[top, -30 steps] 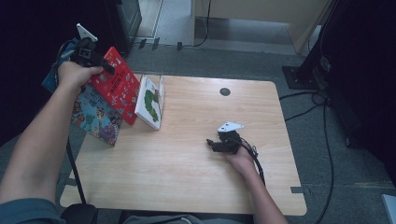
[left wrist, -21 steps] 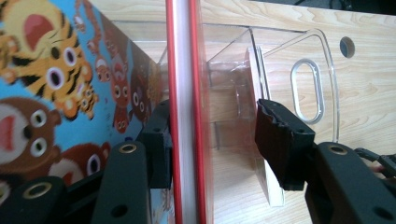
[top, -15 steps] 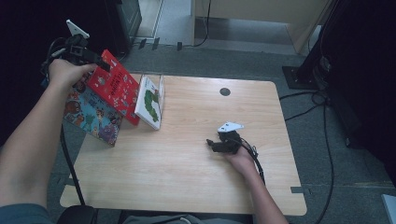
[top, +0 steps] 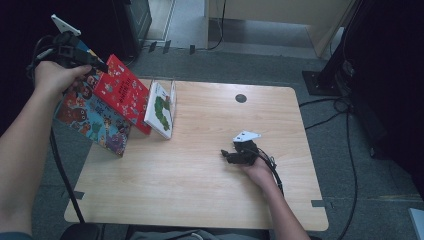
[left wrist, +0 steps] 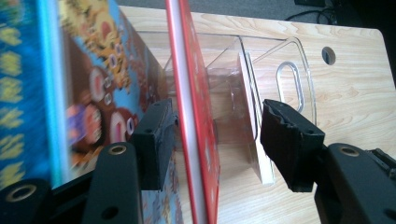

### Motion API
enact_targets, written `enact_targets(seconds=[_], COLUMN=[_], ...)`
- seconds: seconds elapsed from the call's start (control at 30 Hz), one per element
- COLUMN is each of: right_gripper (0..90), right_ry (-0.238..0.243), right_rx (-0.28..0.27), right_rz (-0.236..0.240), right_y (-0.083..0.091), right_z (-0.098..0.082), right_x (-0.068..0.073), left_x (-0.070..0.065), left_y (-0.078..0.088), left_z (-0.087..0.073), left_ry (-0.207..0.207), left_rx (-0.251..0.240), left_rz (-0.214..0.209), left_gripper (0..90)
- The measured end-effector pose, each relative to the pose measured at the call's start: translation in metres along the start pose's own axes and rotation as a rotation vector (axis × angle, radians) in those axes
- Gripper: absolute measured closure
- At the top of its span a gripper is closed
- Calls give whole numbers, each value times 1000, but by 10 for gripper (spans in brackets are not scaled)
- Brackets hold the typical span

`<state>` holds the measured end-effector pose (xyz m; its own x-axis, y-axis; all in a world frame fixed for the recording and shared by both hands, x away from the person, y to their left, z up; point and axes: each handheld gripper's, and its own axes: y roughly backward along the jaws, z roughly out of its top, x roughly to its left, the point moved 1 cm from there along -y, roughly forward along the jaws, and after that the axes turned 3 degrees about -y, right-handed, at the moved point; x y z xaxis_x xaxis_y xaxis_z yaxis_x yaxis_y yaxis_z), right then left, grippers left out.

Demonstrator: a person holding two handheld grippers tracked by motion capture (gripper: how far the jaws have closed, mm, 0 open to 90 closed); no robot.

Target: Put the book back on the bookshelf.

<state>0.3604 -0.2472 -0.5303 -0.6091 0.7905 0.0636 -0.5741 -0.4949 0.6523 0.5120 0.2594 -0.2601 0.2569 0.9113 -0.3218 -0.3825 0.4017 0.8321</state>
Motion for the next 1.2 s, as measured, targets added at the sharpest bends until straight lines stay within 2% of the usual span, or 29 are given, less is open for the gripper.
enact_targets(seconds=[0.13,0.27,0.47,0.53,0.63,0.73,0.8,0.9,1.2], right_gripper=[314,311,304,301,301,301,301,301,292], right_ry=[1,2,3,0,0,0,1,0,3], right_rx=[0,1,2,4,5,5,4,5,6], right_rz=[1,3,2,4,4,4,5,5,8], right_y=[0,0,0,0,0,0,0,0,0], right_z=[0,0,0,0,0,0,0,0,0], right_x=[0,0,0,1,1,1,1,1,1], left_x=[-2,-10,-29,-38,-52,-62,-67,-76,-96], left_y=[8,13,14,12,5,-4,-9,-16,-39], left_z=[-7,-14,-25,-31,-42,-54,-61,-72,-101], left_ry=[-13,-30,-73,-95,-122,-163,-167,-183,-236], left_rx=[-2,3,14,7,9,21,24,14,37], left_rz=[-19,-37,-73,-66,-109,-111,-113,-160,-205], left_gripper=[446,432,423,416,411,408,408,408,402])
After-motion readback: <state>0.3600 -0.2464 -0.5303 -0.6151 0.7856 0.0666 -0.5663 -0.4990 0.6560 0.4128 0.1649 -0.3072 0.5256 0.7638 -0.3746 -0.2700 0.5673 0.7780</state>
